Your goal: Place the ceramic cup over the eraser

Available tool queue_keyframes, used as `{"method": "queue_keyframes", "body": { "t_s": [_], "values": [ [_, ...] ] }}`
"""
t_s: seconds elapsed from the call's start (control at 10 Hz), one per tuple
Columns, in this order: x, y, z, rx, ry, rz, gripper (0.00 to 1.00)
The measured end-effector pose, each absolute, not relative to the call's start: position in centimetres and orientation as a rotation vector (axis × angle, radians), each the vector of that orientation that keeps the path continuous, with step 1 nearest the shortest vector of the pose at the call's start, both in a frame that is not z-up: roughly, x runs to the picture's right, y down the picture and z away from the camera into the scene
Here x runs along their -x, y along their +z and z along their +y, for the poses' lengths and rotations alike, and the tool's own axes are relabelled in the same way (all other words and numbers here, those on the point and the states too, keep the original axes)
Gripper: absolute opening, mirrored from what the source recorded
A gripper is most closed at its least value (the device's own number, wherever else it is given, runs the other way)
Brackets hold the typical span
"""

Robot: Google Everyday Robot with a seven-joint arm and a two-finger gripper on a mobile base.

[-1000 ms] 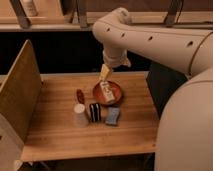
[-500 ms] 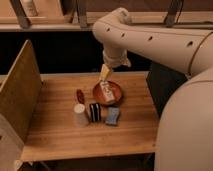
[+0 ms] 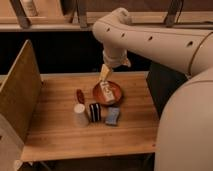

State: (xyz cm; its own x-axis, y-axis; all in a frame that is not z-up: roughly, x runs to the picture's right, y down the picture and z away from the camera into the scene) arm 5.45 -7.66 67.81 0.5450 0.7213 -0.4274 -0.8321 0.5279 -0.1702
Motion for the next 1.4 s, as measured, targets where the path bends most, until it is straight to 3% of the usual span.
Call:
{"method": "queue_keyframes", "body": {
  "t_s": [0.8,1.4],
  "values": [
    [-4.6,67.9,-7.3,0.399,0.956,0.305,0.8],
    [1.7,66.7,-0.9,0.609,0.8,0.147,0.8]
  ]
}}
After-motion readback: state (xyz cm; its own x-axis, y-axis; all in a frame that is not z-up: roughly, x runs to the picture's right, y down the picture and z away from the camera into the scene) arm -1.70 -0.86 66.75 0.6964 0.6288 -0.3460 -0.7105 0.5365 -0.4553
